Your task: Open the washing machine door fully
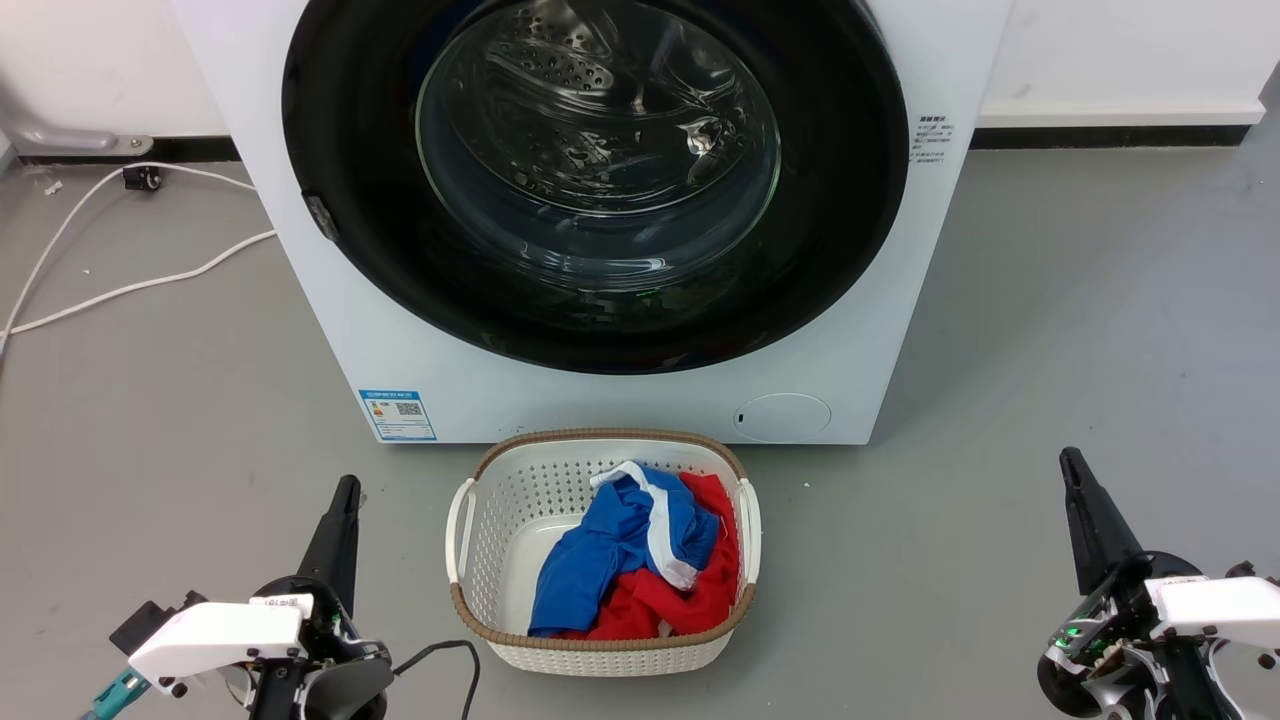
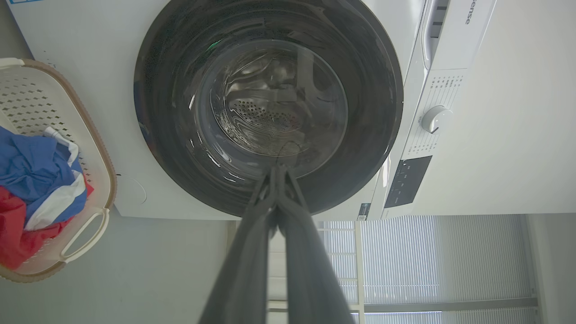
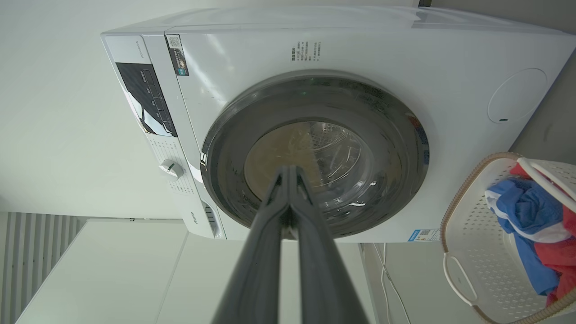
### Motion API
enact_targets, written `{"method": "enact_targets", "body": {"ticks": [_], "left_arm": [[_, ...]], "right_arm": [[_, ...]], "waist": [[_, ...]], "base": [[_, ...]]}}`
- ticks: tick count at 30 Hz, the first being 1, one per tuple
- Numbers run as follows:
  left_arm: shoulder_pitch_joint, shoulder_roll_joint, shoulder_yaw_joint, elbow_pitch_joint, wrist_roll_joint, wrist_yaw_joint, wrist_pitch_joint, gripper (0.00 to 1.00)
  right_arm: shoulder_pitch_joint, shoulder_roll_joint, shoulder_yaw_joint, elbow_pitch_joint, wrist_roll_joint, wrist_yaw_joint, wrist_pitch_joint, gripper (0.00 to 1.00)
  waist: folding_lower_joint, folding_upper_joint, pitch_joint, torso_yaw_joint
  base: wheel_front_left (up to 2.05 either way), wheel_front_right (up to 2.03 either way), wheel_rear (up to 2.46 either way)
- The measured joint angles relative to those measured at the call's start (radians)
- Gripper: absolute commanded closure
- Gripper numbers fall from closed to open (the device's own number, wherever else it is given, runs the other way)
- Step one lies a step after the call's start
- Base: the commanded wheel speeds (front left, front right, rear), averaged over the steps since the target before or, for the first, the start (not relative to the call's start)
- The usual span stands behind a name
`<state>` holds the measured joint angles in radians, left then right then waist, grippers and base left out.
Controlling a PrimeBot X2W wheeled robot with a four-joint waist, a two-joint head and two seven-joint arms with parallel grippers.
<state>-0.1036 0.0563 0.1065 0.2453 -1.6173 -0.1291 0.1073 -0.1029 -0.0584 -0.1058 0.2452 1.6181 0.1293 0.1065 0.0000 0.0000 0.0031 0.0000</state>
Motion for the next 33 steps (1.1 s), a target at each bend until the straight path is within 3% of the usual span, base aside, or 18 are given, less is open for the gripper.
{"method": "enact_targets", "body": {"ticks": [8, 9, 23, 33], "left_arm": [[0.000, 0.000, 0.001, 0.000, 0.002, 0.000, 0.003, 1.00], [0.000, 0.000, 0.001, 0.000, 0.002, 0.000, 0.003, 0.00], [0.030, -0.007, -0.061, 0.012, 0.025, 0.001, -0.049, 0.00], [0.027, -0.006, -0.066, -0.011, 0.209, 0.001, -0.093, 0.00]], "right_arm": [[0.000, 0.001, -0.001, 0.000, 0.000, 0.000, 0.000, 1.00], [0.000, 0.001, -0.001, 0.000, 0.000, 0.000, 0.001, 0.00], [0.043, 0.003, 0.025, -0.005, -0.021, 0.000, -0.044, 0.00], [0.048, -0.026, 0.058, -0.014, -0.188, 0.000, -0.094, 0.00]], "waist": [[0.0000, 0.0000, 0.000, 0.000], [0.0000, 0.0000, 0.000, 0.000], [0.0000, 0.0000, -0.001, -0.001], [0.0000, 0.0000, -0.003, 0.000]], "base": [[0.00, 0.00, 0.00], [0.00, 0.00, 0.00], [0.00, 0.00, 0.00], [0.00, 0.00, 0.00]]}}
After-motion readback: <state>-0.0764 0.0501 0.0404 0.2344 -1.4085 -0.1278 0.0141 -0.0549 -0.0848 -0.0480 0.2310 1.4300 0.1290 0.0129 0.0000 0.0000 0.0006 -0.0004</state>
